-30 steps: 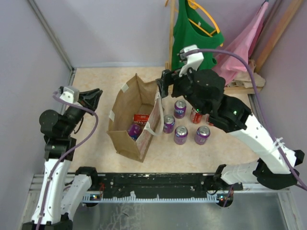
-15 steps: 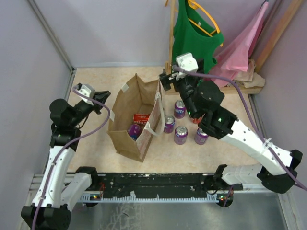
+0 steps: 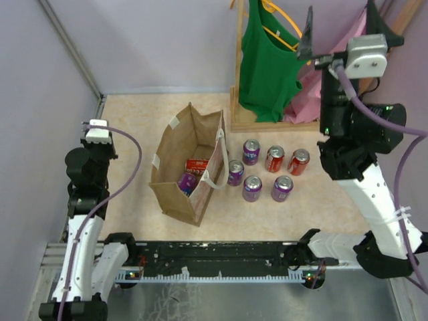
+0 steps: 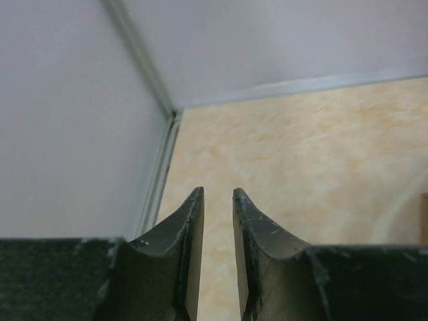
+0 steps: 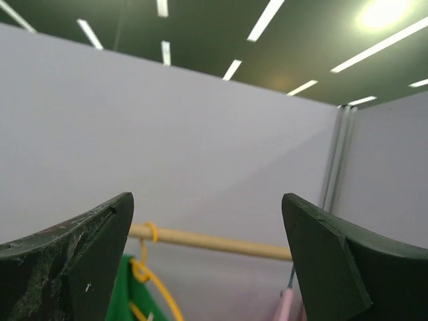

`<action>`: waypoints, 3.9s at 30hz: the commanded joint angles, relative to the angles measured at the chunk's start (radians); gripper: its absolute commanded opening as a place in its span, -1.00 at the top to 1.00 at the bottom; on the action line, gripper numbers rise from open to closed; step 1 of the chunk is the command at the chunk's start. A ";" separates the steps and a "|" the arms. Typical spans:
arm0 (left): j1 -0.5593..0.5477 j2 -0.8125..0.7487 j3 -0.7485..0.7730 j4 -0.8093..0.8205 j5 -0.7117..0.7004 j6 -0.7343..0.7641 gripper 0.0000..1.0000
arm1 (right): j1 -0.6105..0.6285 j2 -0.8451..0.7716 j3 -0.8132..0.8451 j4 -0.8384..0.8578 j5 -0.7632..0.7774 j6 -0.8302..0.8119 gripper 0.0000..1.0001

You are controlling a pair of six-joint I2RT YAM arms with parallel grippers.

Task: Take the beverage out of the canvas bag
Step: Take out the drink from the canvas bag.

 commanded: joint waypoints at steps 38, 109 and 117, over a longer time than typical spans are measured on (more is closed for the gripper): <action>0.499 0.325 0.096 0.008 0.109 -0.120 0.08 | -0.410 0.701 0.785 -0.593 -0.201 0.551 -0.72; 0.231 0.042 -0.080 0.059 0.504 -0.366 -0.40 | 0.163 1.116 0.334 -1.461 -0.376 0.686 -0.98; 0.224 0.046 -0.086 0.067 0.497 -0.369 -0.41 | 0.165 1.177 0.286 -1.418 -0.329 0.712 -0.98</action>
